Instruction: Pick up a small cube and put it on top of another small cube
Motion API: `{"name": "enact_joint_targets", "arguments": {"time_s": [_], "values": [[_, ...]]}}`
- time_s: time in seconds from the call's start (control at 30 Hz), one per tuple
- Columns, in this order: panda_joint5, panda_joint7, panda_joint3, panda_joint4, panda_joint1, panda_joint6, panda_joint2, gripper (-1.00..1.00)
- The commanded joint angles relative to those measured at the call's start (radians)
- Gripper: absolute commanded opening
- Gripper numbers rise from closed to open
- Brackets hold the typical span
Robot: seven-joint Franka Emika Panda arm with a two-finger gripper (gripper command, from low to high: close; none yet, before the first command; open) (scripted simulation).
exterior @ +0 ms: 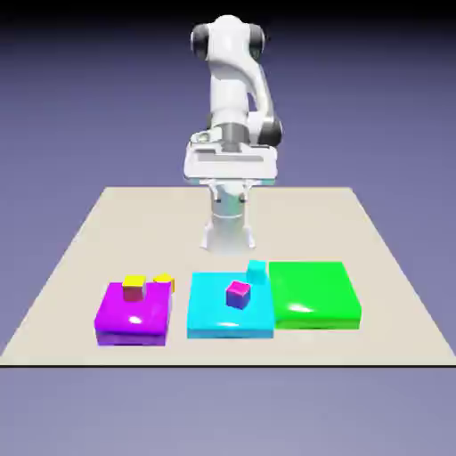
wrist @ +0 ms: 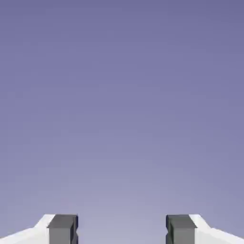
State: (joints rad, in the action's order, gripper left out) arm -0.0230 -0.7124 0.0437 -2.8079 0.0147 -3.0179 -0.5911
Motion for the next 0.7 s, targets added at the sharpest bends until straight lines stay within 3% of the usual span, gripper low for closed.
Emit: {"name": "enact_joint_targets", "arguments": {"time_s": [0.0,0.67], "values": [[-0.019,0.024,0.036,0.002,0.002,0.016,-0.018,0.0],[-0.4,0.498,0.761,0.036,0.047,0.332,-0.367,0.0]]}}
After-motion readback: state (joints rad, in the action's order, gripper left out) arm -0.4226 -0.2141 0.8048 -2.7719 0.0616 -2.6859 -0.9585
